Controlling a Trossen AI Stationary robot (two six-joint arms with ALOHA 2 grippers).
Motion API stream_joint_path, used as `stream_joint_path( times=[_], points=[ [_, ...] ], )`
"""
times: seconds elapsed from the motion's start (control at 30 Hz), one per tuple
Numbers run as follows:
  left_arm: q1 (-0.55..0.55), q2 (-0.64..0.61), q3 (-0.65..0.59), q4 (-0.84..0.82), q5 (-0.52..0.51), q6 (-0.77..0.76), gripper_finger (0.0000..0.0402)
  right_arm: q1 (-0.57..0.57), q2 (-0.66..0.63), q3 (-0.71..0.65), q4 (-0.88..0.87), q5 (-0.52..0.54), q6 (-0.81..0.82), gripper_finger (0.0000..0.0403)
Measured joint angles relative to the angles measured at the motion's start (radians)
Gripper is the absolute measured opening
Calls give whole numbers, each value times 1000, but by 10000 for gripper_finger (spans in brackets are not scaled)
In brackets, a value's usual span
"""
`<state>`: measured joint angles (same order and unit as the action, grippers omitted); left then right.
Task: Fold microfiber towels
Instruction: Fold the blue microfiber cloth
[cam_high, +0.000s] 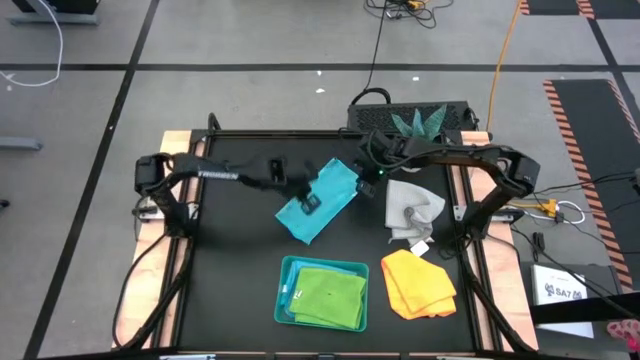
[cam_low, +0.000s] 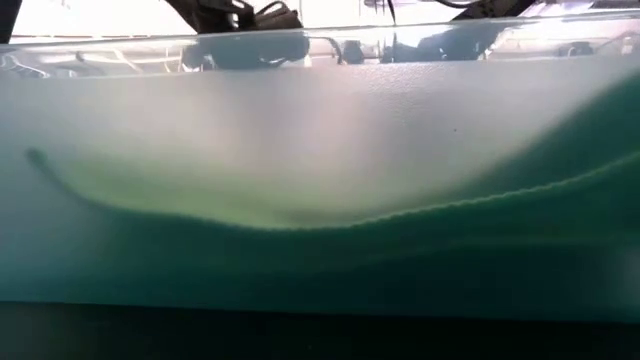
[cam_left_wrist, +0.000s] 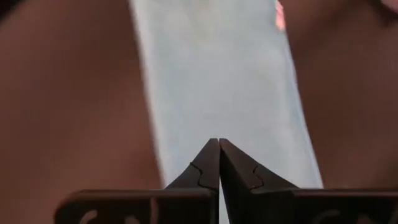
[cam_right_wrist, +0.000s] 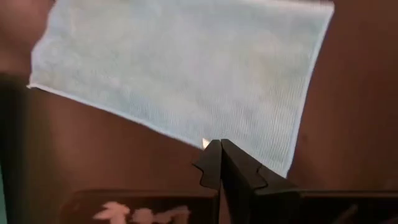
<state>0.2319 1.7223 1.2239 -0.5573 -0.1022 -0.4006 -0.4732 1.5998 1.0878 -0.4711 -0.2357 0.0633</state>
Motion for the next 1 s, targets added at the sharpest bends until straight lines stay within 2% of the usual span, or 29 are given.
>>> stream_joint_path(
  times=[0.27, 0.43, 0.63, 0.87, 1.0],
  points=[
    [247, 0, 16, 37, 294, 156, 13, 63, 7, 0, -32, 127, 116, 0],
    [321, 3, 16, 37, 418, 229, 20, 103, 7, 0, -26, 165, 194, 2],
    [328, 3, 16, 51, 423, 308, 22, 135, 7, -17, 8, 228, 293, 39],
    [322, 3, 23, 148, 419, 316, 35, 138, 7, -143, 162, 235, 499, 99],
    [322, 55, 114, 88, 419, 362, 37, 133, 7, -159, 180, 235, 546, 120]
  ],
)
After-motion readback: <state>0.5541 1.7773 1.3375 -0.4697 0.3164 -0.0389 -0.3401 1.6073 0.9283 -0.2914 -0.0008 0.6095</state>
